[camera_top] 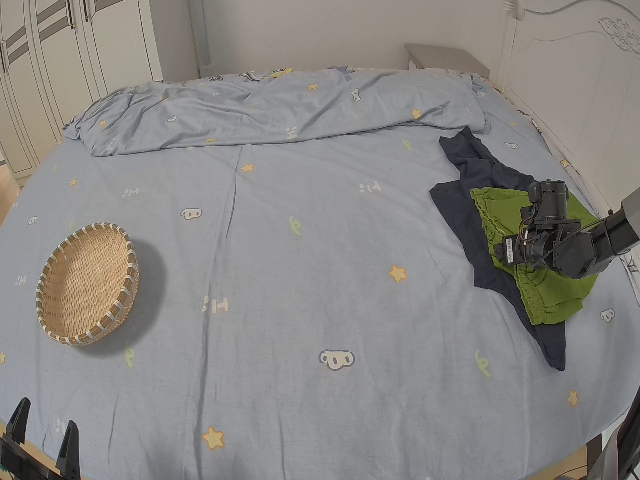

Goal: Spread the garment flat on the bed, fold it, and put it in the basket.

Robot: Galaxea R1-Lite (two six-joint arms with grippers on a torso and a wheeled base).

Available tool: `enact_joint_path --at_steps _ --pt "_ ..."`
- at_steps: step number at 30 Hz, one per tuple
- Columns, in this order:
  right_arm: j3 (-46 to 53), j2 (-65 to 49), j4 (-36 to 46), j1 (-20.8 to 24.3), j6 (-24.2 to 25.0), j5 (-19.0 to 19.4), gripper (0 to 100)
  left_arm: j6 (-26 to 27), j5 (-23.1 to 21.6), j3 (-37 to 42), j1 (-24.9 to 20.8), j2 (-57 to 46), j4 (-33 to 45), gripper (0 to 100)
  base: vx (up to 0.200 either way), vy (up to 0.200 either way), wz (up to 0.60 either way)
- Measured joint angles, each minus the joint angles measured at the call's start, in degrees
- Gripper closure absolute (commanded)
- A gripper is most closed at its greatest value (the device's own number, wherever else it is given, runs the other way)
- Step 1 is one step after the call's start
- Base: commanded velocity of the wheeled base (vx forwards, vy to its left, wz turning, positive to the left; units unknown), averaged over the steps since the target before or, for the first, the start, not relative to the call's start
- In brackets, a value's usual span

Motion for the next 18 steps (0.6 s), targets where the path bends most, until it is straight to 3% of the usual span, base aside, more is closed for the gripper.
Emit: enact_joint_path --at_steps 3,4,18 --pt "0.0 0.7 -0.7 0.5 -0.1 -0.7 0 0.0 0.0 0.0 0.0 0.0 0.0 0 0.000 0.000 0.00" --pt "0.0 0.8 -0.8 0.7 -0.1 -0.7 100 0.0 0.0 0.0 0.0 0.0 0.0 0 0.000 0.000 0.00" --pt "0.6 0.9 -1.0 1.1 -0.1 -0.8 100 0.0 0.0 0.0 0.0 0.0 0.0 0 0.000 0.000 0.00"
